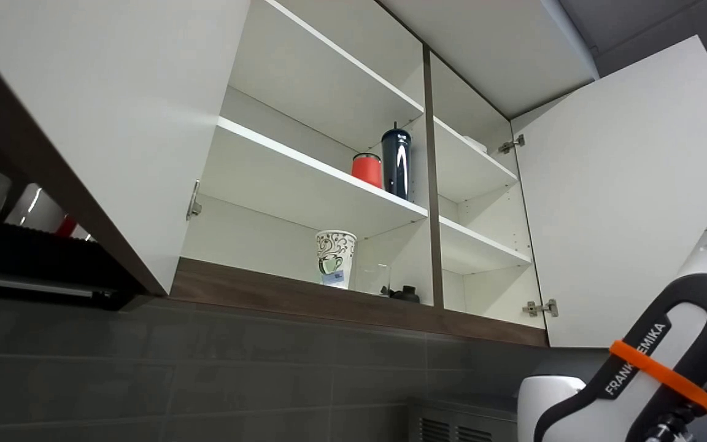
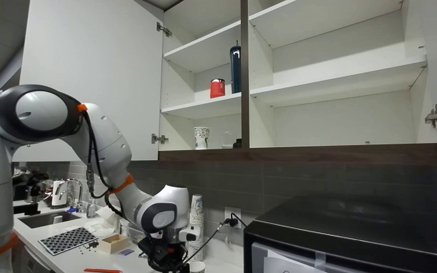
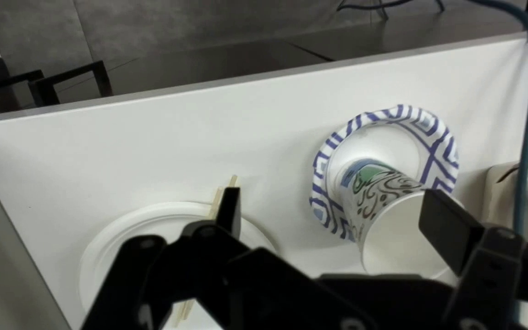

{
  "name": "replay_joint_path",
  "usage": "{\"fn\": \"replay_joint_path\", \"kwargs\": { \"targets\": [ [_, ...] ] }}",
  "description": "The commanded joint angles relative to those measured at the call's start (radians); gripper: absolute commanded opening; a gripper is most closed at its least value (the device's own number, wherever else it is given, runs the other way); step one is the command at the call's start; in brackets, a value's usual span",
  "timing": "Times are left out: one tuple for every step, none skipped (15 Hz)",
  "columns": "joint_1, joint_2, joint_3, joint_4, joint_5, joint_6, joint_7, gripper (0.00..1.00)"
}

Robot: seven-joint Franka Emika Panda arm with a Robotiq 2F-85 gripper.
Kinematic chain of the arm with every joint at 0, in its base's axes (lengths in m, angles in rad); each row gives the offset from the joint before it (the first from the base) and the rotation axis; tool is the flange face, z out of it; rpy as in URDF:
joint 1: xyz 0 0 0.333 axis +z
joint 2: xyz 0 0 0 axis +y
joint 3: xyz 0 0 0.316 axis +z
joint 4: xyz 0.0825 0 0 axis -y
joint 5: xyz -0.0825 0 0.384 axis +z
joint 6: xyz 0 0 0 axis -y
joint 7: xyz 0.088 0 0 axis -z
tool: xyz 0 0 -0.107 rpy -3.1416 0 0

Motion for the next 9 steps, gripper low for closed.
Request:
{"fn": "replay_joint_path", "kwargs": {
  "targets": [
    [0.06,-0.115,-0.053,-0.048,0.114,-0.079,-0.169,1.0],
    [0.072,-0.137,-0.064,-0.055,0.139,-0.09,-0.202,1.0],
    [0.083,-0.156,-0.077,-0.063,0.165,-0.086,-0.237,1.0],
    [0.095,-0.168,-0.091,-0.066,0.194,-0.082,-0.269,1.0],
    [0.077,-0.111,-0.07,-0.028,0.133,-0.067,-0.195,1.0],
    [0.085,-0.127,-0.08,-0.035,0.15,-0.067,-0.219,1.0],
    [0.09,-0.138,-0.087,-0.04,0.156,-0.067,-0.23,1.0],
    [0.092,-0.144,-0.09,-0.044,0.159,-0.067,-0.237,1.0],
    [0.093,-0.146,-0.091,-0.045,0.16,-0.067,-0.239,1.0]
  ]
}}
